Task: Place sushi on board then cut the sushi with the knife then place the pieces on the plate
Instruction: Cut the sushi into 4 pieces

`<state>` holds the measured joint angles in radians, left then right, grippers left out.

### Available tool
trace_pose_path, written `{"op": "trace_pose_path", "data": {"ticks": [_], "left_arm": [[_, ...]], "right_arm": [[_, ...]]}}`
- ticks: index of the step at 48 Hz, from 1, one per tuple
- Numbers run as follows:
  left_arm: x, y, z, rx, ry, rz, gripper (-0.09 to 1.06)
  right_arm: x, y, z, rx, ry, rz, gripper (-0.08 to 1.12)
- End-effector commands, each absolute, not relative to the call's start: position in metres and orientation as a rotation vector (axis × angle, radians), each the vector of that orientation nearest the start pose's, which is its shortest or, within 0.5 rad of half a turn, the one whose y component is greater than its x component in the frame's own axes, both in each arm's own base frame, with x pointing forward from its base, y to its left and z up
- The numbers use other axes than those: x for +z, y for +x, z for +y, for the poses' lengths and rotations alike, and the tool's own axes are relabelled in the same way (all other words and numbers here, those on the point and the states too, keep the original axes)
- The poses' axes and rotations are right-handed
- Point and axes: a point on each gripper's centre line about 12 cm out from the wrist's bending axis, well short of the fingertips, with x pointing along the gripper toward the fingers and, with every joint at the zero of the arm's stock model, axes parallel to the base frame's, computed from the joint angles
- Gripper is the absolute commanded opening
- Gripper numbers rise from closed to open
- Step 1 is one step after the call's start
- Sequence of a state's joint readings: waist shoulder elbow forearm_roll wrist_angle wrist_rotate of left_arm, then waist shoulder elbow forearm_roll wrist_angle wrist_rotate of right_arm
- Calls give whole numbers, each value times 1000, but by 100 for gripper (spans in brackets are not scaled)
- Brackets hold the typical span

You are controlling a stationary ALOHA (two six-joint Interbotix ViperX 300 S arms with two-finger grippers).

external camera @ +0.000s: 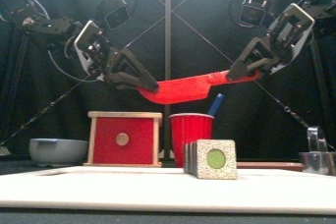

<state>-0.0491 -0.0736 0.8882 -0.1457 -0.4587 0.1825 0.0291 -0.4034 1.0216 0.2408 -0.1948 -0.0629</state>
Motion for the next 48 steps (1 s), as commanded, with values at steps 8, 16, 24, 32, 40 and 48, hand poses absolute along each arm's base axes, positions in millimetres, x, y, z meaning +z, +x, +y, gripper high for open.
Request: {"op": "trace_pose_path", "data": {"ticks": [8,16,24,32,40,48], "left_arm": [[174,369,-31,-43,73,342,44],[167,377,-37,-53,64,367,44],[163,381,-42,-60,55,386,44],[159,385,-47,-64,43,398,44],[152,385,-49,-56,26,418,44],[144,386,-49,-50,19,439,44]], "right_arm": [[189,292,15,-47,223,483,39],[179,292,18,-49,237,533,39],[174,292,16,-56,239,556,39],[170,291,16,-55,240,582,39],[168,290,16,-58,248,598,39],[164,291,14,-68,254,611,39]]}}
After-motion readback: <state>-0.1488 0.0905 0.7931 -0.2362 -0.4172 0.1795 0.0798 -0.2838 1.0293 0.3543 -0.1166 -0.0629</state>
